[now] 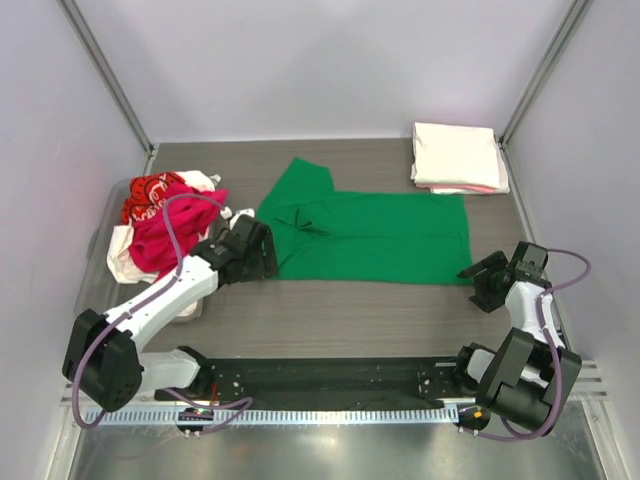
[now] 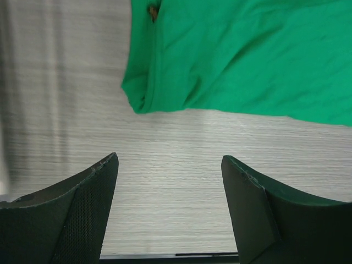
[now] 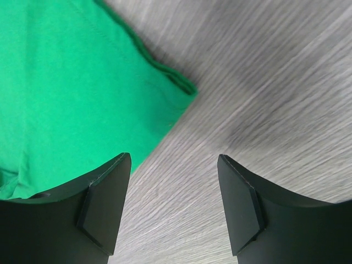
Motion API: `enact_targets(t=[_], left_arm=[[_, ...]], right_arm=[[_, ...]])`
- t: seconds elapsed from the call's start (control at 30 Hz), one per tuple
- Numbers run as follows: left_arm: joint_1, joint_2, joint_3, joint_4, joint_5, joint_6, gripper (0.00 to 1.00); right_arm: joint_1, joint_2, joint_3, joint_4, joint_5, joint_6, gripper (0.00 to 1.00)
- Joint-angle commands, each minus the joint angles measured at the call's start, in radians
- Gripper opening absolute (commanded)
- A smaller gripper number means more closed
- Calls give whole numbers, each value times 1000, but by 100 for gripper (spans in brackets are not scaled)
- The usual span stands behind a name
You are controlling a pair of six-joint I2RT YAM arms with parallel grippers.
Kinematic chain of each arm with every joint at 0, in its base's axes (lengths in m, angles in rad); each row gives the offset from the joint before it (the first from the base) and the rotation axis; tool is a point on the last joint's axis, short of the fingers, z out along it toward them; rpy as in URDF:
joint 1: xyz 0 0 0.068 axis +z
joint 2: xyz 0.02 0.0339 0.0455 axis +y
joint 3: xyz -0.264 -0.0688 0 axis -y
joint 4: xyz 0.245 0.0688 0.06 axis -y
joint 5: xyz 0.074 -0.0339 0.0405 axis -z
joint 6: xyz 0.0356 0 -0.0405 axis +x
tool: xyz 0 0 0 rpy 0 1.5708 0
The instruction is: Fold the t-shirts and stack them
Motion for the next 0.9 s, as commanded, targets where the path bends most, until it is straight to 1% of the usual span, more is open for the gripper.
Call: enact_targets(t=[0.0,0.13,0.17,0.2,0.3,0.4,0.47,0.53,0.57,0.6,0.63,0.7,0.73,0.77,0.87], left_arm=[[12,2,-87,226,35,-114,76],[58,40,-146,311,10,-126,73],[76,54,-161,361,22,-125,70],[120,62,-196,384,47,-128,69],[206,96,-247,466,95,-129,63],[246,152,-252,497,110,-118,58],[254,180,-250,515,128,-117,55],[254,204,-252,527,153,-121,51],[254,208,-256,546,158,-131,48],[254,209,-264,552,161,-135,46],[254,211,-265,553,161,-137,41],[254,205,-270,560,161,-138,38],[256,200,-270,560,161,-137,35],[254,186,-272,557,161,-135,33],[254,154,-273,552,158,-132,29]], right_arm=[[3,36,27,4,46,7,70],[3,68,26,33,35,10,70],[3,75,26,38,30,8,69],[3,81,26,41,27,7,68],[3,99,19,48,29,-3,68],[3,110,9,64,33,-1,67],[3,127,6,79,36,3,66],[3,140,2,97,36,7,61],[3,150,1,103,38,7,59],[3,166,-1,111,47,8,55],[3,173,-1,125,49,8,52],[3,196,-5,140,59,8,45],[3,203,-7,156,66,10,43],[3,220,-8,163,67,8,38],[3,239,-17,205,59,2,30]])
